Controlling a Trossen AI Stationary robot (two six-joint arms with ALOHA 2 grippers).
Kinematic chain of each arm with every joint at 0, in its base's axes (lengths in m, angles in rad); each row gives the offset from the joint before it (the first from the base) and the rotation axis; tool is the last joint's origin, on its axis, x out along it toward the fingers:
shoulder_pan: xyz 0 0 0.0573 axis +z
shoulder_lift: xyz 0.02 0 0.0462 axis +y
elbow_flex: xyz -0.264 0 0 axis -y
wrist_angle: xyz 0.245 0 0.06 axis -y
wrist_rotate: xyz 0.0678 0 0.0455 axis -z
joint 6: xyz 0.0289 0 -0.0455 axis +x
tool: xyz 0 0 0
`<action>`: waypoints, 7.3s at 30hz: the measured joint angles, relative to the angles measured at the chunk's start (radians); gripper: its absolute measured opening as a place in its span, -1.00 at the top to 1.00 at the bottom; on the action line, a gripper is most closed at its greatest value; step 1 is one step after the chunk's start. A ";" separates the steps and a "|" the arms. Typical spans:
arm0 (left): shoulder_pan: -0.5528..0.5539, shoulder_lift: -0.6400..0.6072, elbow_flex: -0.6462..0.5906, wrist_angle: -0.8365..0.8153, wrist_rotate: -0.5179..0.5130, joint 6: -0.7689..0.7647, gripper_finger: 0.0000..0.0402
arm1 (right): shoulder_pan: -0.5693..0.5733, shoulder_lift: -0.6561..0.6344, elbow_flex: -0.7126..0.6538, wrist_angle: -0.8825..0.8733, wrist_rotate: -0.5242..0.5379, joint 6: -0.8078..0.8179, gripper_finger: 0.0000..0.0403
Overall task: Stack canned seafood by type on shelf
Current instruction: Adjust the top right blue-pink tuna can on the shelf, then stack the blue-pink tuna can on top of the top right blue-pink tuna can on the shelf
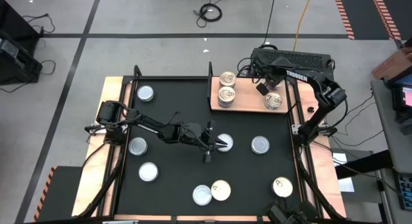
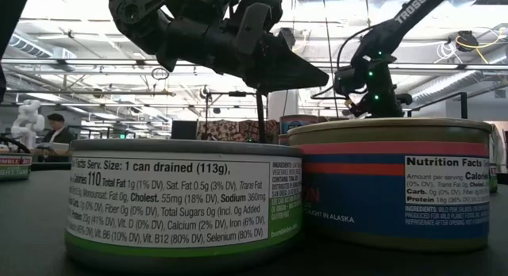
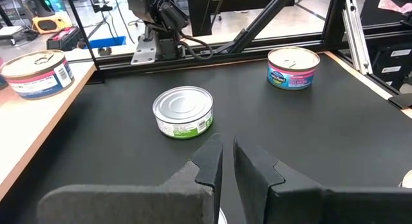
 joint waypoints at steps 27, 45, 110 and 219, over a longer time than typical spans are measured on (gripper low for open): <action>0.000 0.000 0.000 0.001 -0.001 0.000 0.79 | 0.096 -0.024 0.000 0.004 0.022 0.017 1.00; 0.000 0.000 0.000 0.010 -0.001 0.002 0.79 | 0.552 -0.349 0.000 -0.212 -0.120 0.252 1.00; -0.001 0.000 0.000 0.000 0.000 -0.006 0.79 | 1.632 0.237 0.000 0.693 -0.083 -0.607 0.39; -0.015 -0.126 -0.014 -0.295 -0.271 -0.032 0.79 | 0.197 -0.240 -0.084 0.077 0.048 -0.240 1.00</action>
